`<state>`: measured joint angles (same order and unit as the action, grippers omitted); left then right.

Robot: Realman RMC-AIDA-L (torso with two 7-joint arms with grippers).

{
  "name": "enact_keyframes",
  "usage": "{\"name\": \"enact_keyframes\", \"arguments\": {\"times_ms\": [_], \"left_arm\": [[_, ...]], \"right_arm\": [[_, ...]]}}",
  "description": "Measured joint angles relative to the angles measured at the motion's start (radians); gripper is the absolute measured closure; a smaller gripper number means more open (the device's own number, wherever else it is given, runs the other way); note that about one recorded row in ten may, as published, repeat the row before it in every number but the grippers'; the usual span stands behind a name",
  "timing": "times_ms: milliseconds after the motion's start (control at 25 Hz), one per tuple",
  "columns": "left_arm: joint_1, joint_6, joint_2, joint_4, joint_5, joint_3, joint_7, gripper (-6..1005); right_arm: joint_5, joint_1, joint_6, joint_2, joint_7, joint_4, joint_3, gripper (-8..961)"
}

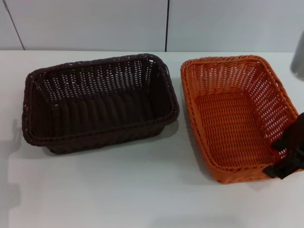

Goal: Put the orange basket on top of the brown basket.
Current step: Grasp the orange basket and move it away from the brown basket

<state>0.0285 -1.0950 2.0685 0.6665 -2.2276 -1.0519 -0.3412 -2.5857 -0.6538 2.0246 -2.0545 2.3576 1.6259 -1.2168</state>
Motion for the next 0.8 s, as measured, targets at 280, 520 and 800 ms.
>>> {"name": "enact_keyframes", "arguments": {"times_ms": [280, 520, 800], "left_arm": [[0.002, 0.002, 0.001, 0.005, 0.0, 0.003, 0.0, 215], [0.002, 0.003, 0.0, 0.003, 0.0, 0.005, 0.001, 214], [0.006, 0.003, -0.004, 0.002, 0.0, 0.005, 0.001, 214]], "right_arm": [[-0.032, -0.021, -0.075, -0.012, -0.007, -0.078, -0.095, 283], [-0.039, -0.043, -0.157, -0.013, -0.007, -0.2, -0.151, 285], [-0.039, -0.058, -0.245, -0.018, -0.006, -0.309, -0.209, 287]]}}
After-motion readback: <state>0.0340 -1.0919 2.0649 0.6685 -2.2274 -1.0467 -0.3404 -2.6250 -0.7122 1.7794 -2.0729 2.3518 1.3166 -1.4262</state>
